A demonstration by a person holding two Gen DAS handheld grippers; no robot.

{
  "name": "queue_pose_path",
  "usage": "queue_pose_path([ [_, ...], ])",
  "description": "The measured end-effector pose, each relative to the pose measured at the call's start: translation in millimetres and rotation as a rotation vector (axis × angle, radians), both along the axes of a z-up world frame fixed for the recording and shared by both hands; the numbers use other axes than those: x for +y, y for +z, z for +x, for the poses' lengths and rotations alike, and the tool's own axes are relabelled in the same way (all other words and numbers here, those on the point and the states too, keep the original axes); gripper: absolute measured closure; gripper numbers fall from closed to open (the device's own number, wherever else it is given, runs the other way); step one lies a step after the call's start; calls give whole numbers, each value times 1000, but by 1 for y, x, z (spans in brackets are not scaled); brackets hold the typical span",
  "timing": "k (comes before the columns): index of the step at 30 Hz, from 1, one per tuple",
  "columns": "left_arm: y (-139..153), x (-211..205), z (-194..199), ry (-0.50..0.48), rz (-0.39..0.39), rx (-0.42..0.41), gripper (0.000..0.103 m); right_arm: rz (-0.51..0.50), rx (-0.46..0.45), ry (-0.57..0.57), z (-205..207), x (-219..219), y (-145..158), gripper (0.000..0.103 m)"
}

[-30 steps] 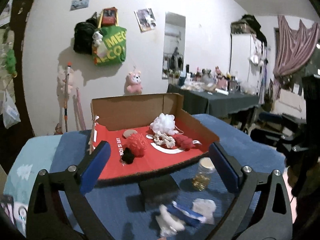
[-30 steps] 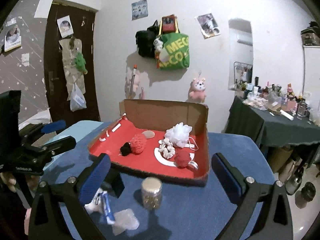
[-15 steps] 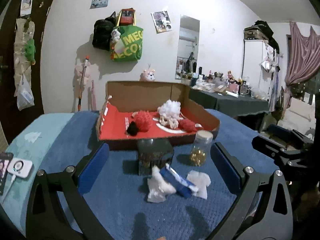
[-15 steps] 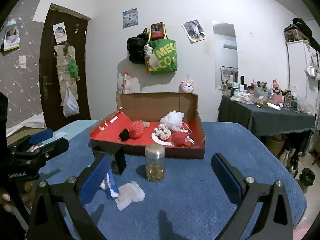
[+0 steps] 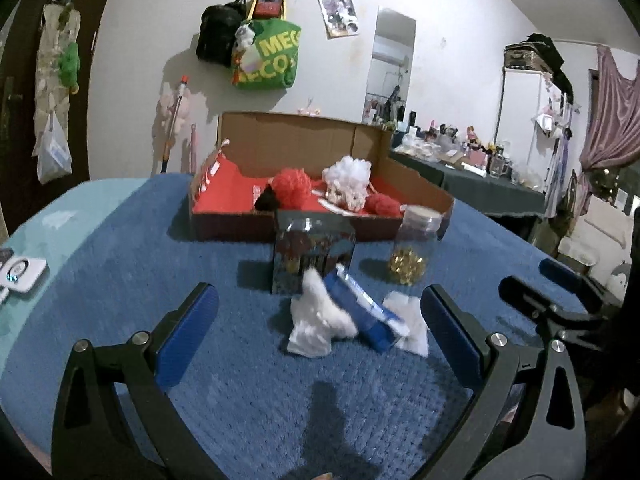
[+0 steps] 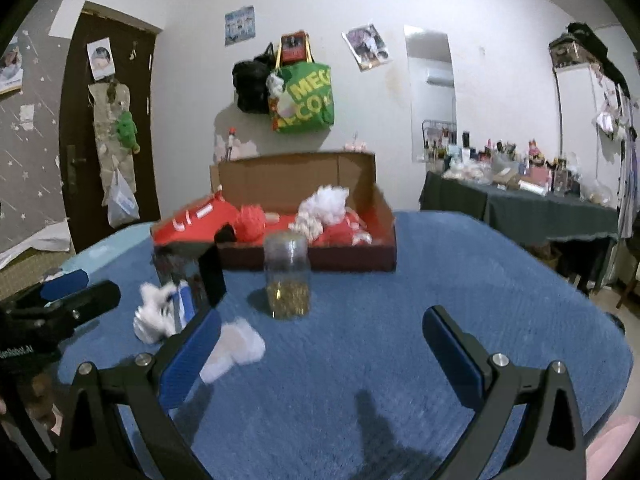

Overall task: Organize soft objects
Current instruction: 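Move both grippers back to the blanket toward the white cotton and tissue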

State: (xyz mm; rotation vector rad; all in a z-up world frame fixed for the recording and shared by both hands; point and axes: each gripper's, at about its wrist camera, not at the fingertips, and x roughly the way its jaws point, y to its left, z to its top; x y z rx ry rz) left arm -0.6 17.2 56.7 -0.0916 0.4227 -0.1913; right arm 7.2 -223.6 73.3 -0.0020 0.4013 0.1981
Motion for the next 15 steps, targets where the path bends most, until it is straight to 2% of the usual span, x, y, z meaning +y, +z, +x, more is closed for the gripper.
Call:
queue_pose_path([
  [6, -18, -2, 5, 4, 20, 46, 0, 4, 58, 1, 6, -2, -20, 0],
  [15, -33, 0, 10, 5, 23, 97, 0, -3, 95, 10, 7, 0, -30, 0],
])
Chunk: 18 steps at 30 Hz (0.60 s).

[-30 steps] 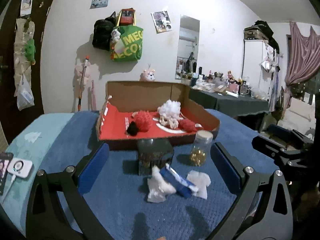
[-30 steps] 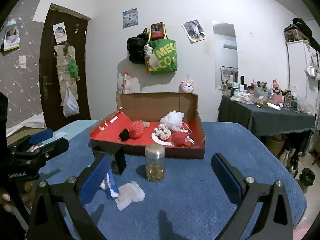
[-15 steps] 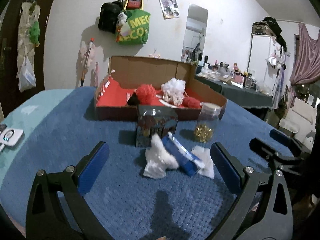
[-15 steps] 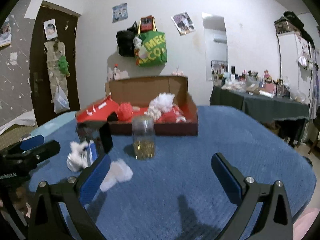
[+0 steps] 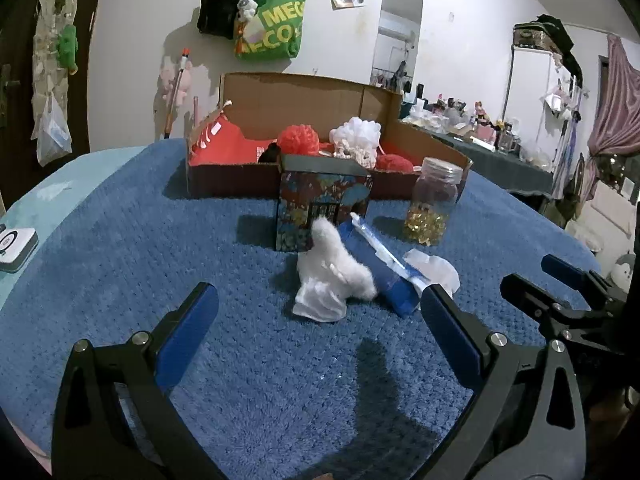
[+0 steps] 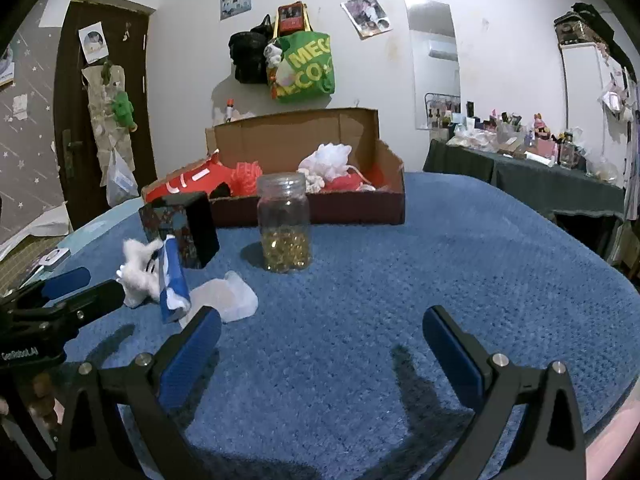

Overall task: Organize soft objects
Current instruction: 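Move both grippers back to the blanket toward the white cotton and tissue, then grasp the white cotton wad with the left gripper while the right gripper grasps the white tissue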

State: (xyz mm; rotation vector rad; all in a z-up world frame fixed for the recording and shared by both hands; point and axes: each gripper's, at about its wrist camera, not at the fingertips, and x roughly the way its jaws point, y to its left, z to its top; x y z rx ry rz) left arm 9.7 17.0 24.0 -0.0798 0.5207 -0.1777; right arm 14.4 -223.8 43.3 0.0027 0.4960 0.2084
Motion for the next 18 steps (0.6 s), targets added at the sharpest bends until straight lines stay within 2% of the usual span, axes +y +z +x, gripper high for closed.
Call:
queue_pose_path([
  [13, -1, 4, 5, -8, 16, 23, 0, 7, 41, 28, 5, 4, -4, 0],
  [18, 6, 11, 16, -29, 42, 67, 0, 43, 128, 121, 18, 10, -1, 0],
])
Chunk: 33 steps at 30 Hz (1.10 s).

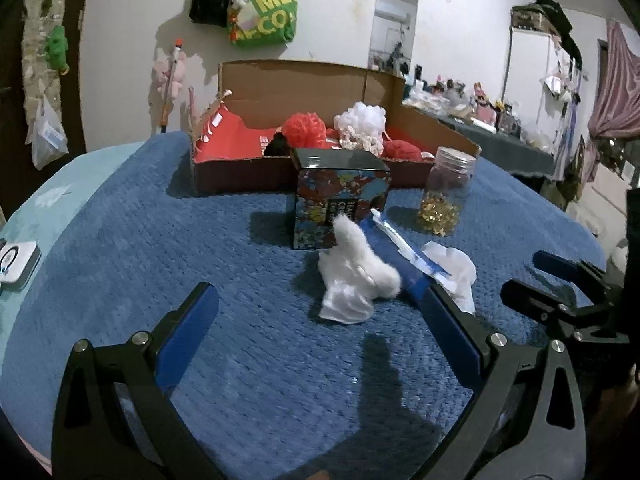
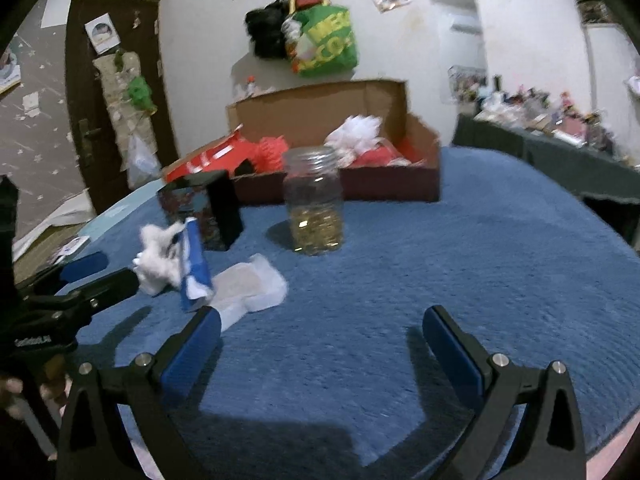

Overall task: Organize soft objects
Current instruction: 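Grasp the white cotton wad with the left gripper while the right gripper grasps the white tissue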

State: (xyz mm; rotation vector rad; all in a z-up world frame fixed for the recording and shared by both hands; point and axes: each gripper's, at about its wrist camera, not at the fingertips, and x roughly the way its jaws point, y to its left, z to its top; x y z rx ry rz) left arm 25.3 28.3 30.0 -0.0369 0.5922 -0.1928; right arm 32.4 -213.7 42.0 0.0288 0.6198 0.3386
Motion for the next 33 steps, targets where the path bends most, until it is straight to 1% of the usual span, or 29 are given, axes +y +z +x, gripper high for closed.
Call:
queue_pose_path([
  [4, 3, 2, 15, -49, 30, 58, 0, 4, 87, 79, 16, 9, 1, 0],
  [6, 3, 1, 21, -68, 56, 86, 3, -2, 118, 115, 23, 13, -1, 0],
  [8, 2, -2, 27, -91, 96, 107, 12, -21, 139, 139, 29, 18, -1, 0],
  [9, 2, -4, 31, -105, 117, 115, 15, -28, 145, 152, 31, 21, -1, 0],
  [11, -1, -7, 36, -131, 142, 135, 29, -29, 157, 175, 36, 24, -1, 1],
  [12, -2, -8, 38, -144, 142, 139, 34, -32, 160, 185, 38, 26, 0, 5],
  [13, -2, -8, 41, -159, 137, 144, 43, -37, 157, 192, 40, 29, 1, 12],
  [14, -2, -10, 43, -179, 126, 149, 53, -42, 158, 203, 42, 31, 2, 16],
  [15, -2, -11, 44, -202, 110, 150, 58, -46, 162, 218, 44, 34, 1, 26],
  [16, -2, -11, 46, -219, 97, 153, 69, -46, 162, 227, 44, 36, 1, 36],
  [17, -3, -11, 47, -240, 78, 159, 72, -41, 164, 243, 45, 38, 0, 40],
  [18, -4, -12, 47, -264, 54, 168, 72, -37, 168, 261, 45, 41, -1, 50],
  [19, -5, -12, 47, -272, 50, 172, 74, -44, 166, 274, 43, 43, -3, 60],
  [20, -5, -12, 46, -270, 56, 165, 77, -44, 161, 281, 42, 44, -2, 66],
  [21, -6, -12, 44, -271, 62, 157, 77, -27, 161, 299, 40, 43, -2, 81],
  [22, -6, -12, 43, -270, 62, 156, 78, -3, 160, 301, 39, 40, -1, 88],
  [25, -5, -7, 38, -255, 60, 156, 80, 36, 152, 289, 37, 30, 3, 92],
  [27, -2, -4, 33, -241, 71, 150, 80, 53, 153, 279, 36, 23, 6, 92],
  [29, -1, -2, 30, -232, 89, 144, 80, 51, 141, 257, 34, 16, 10, 92],
  [31, 0, -1, 28, -222, 108, 139, 80, 53, 149, 235, 33, 6, 11, 92],
  [33, -1, 1, 26, -217, 112, 141, 80, 32, 151, 199, 33, -1, 10, 92],
])
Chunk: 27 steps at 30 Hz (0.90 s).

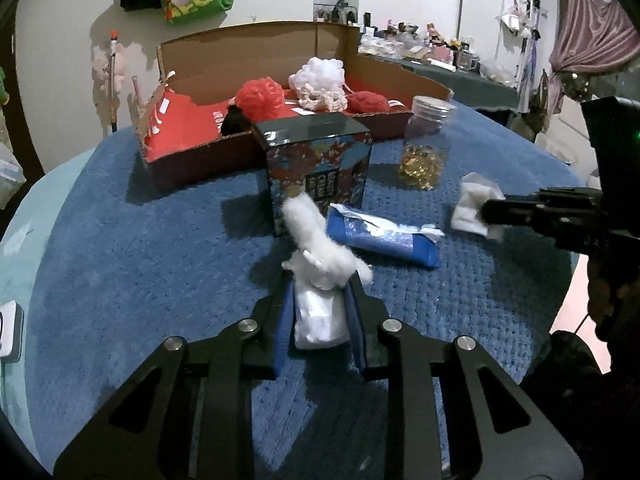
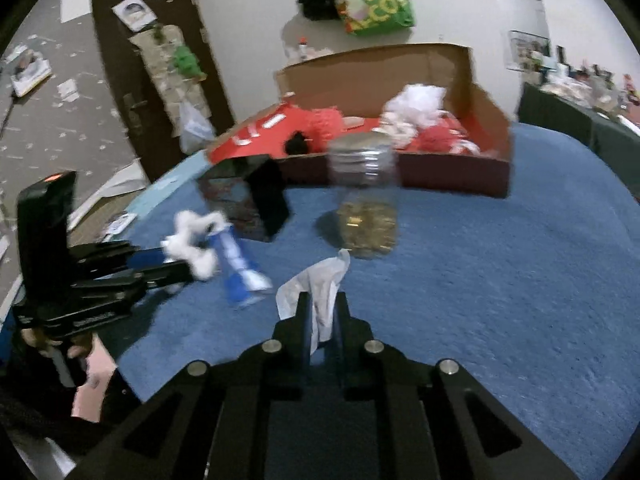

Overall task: Organize soft objects
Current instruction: 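Grasp the white cotton wad with the left gripper while the right gripper grasps the white tissue, then lift the white cotton with the left gripper while the right gripper lifts the tissue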

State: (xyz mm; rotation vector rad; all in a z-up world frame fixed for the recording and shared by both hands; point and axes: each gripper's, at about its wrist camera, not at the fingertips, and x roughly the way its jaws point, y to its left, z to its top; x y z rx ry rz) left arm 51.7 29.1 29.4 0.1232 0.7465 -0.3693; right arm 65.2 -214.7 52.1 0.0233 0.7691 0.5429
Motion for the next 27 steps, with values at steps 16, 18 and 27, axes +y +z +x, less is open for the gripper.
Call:
queue_pose_path([
  [16, -13, 1, 4, 59, 0, -16, 63, -173, -111, -57, -1, 13, -11, 30],
  [18, -14, 0, 3, 58, 3, -24, 74, -175, -123, -55, -2, 15, -13, 44],
  [27, 3, 0, -13, 65, 15, -97, 85, -110, -191, -35, -14, 16, 0, 86],
])
